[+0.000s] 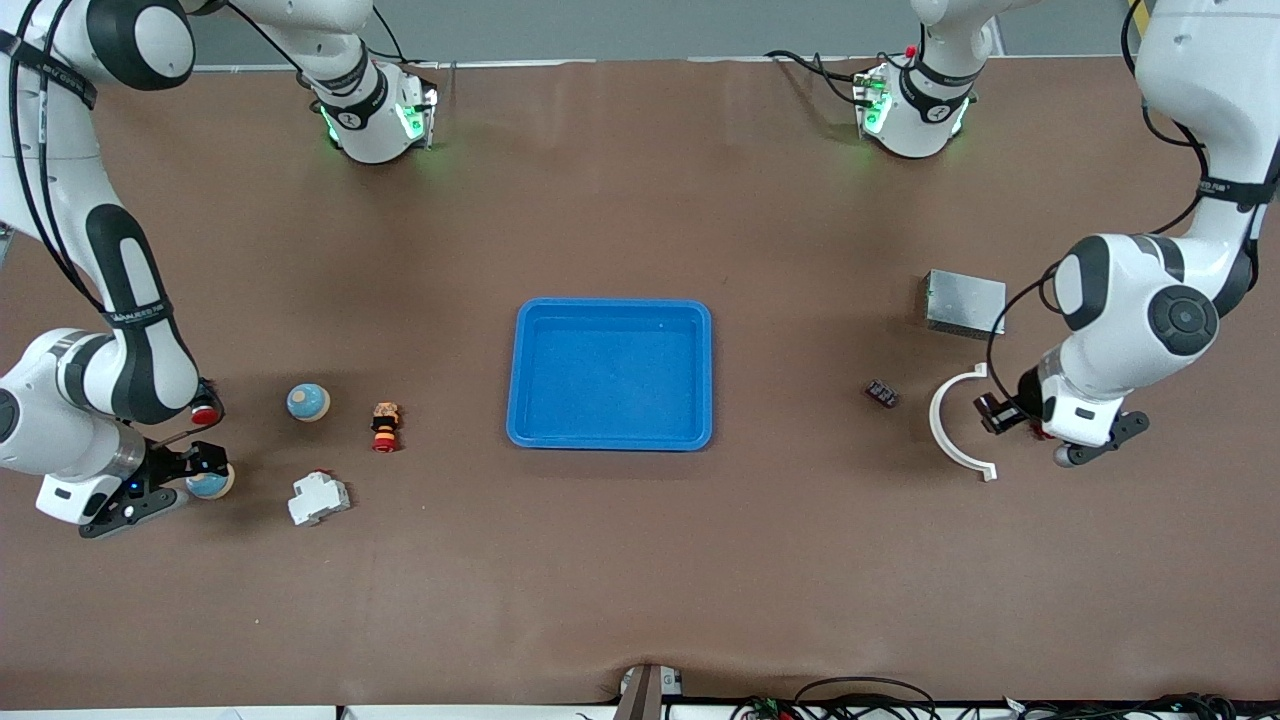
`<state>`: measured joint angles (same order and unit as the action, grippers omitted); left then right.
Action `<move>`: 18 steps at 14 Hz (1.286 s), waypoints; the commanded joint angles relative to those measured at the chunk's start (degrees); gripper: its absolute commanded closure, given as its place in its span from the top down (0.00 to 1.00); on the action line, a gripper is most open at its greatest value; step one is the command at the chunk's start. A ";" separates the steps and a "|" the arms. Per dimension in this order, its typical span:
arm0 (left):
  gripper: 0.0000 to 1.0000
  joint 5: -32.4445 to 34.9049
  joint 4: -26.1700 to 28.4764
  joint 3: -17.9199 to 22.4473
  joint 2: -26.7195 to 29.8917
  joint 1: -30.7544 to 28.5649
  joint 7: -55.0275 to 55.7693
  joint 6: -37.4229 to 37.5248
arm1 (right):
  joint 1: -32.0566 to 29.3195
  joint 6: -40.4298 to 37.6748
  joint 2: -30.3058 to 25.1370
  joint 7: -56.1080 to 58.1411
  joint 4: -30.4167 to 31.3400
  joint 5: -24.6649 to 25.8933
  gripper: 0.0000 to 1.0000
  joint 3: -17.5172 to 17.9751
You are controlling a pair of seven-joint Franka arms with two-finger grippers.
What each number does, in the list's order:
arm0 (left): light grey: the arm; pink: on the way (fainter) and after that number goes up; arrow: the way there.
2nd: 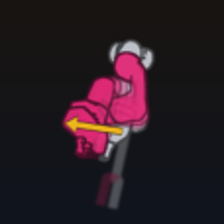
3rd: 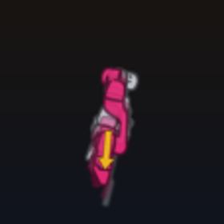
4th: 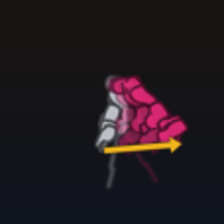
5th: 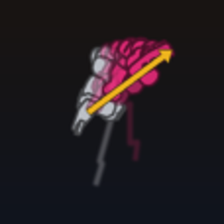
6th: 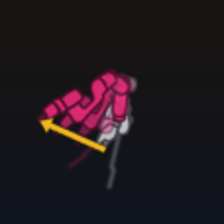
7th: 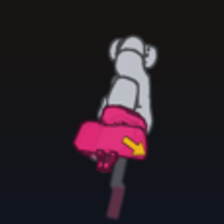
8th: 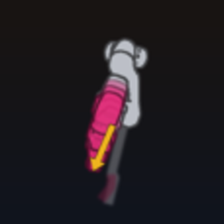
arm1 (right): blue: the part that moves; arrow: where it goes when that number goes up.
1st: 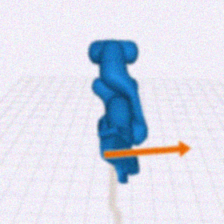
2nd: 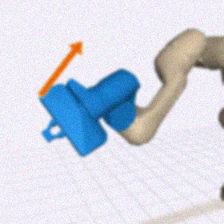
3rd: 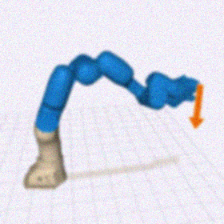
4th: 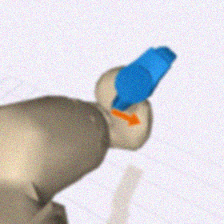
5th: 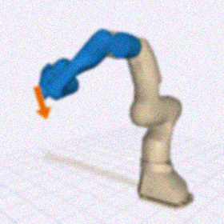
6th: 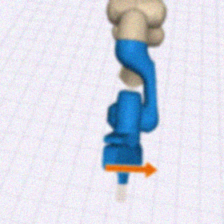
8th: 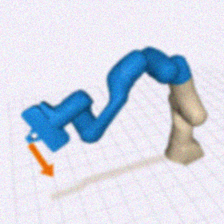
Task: Place electrolytic capacitor and blue bell in tray
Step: 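Lift the capacitor with the left gripper while the right gripper grasps the bell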
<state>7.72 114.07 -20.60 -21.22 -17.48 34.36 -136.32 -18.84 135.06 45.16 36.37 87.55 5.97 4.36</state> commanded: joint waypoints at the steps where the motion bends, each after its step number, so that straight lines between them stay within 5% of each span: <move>1: 0.00 1.33 -2.17 -7.15 0.31 0.60 14.26 3.95 | -1.11 0.38 1.86 0.37 -1.24 0.27 1.00 0.83; 6: 0.00 1.33 -11.30 -8.85 -5.75 15.07 40.66 4.57 | -1.28 0.99 2.65 0.10 -1.24 0.27 1.00 0.83; 7: 0.00 1.33 -13.41 -8.85 -7.42 17.63 44.27 4.57 | -1.28 0.91 2.65 0.28 -1.24 0.27 0.92 0.83; 9: 0.00 1.42 -17.37 -8.67 -11.11 22.90 50.08 4.57 | -1.20 0.73 2.57 0.19 -1.42 0.62 0.54 0.83; 11: 0.00 1.94 -20.36 -7.62 -14.36 28.18 54.65 4.57 | -0.85 -0.15 2.30 -0.16 -2.03 0.27 0.02 0.83; 15: 0.00 4.49 -24.15 -2.27 -19.91 40.13 63.27 4.57 | 0.03 -12.32 1.34 -1.55 -8.16 0.09 0.00 1.53; 18: 0.00 4.58 -23.02 -0.24 -21.76 44.36 63.64 4.66 | 3.10 -24.46 -4.27 -10.94 -10.73 0.00 0.00 1.62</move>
<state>10.98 92.35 -21.84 -41.49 24.73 96.97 -133.06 -17.74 117.23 45.44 31.16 77.61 5.90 5.79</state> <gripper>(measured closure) 0.696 0.330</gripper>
